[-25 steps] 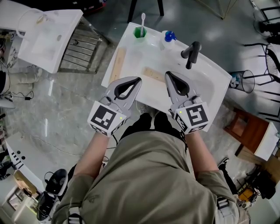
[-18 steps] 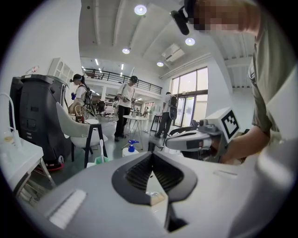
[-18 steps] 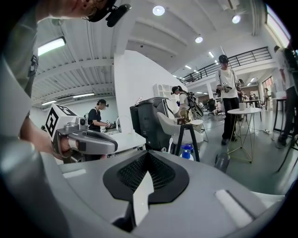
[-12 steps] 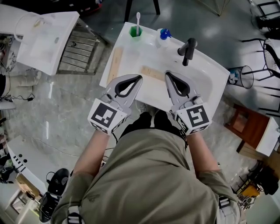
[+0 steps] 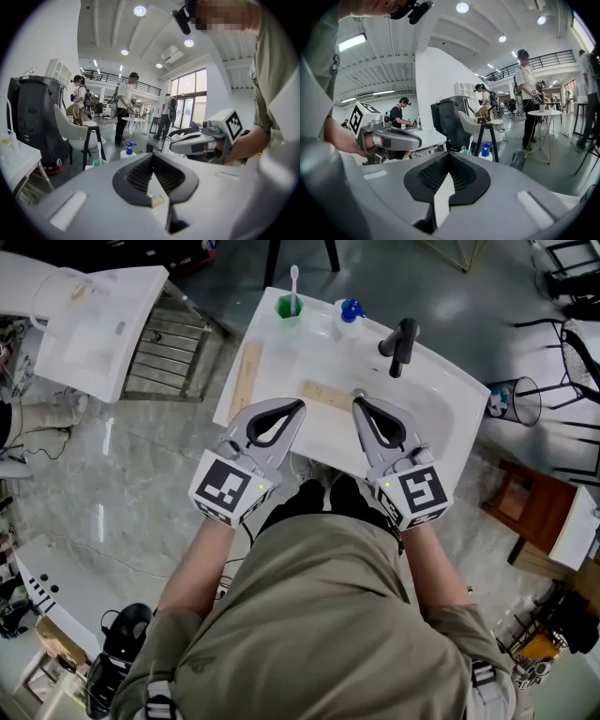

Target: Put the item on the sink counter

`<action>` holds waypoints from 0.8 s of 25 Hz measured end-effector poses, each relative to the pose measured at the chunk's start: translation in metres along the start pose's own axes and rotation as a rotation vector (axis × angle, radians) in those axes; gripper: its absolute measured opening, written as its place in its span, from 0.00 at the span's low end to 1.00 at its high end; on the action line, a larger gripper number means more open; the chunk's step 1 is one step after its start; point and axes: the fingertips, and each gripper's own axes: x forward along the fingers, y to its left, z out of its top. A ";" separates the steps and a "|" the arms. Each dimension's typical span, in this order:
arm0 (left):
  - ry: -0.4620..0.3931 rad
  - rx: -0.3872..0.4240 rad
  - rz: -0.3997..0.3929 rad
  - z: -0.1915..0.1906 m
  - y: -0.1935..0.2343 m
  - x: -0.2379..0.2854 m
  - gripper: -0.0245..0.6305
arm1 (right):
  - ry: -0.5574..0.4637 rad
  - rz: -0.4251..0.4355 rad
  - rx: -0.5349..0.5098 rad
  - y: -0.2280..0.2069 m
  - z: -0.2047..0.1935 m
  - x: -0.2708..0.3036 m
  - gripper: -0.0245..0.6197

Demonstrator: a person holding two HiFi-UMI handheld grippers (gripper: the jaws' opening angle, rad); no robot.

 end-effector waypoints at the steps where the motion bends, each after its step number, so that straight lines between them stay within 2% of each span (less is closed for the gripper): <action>1: -0.002 0.000 0.000 0.000 0.000 0.000 0.05 | 0.001 0.000 0.001 0.001 -0.001 0.000 0.06; 20: -0.029 -0.002 0.007 -0.001 0.005 -0.014 0.05 | 0.009 0.012 -0.005 0.017 0.001 0.007 0.06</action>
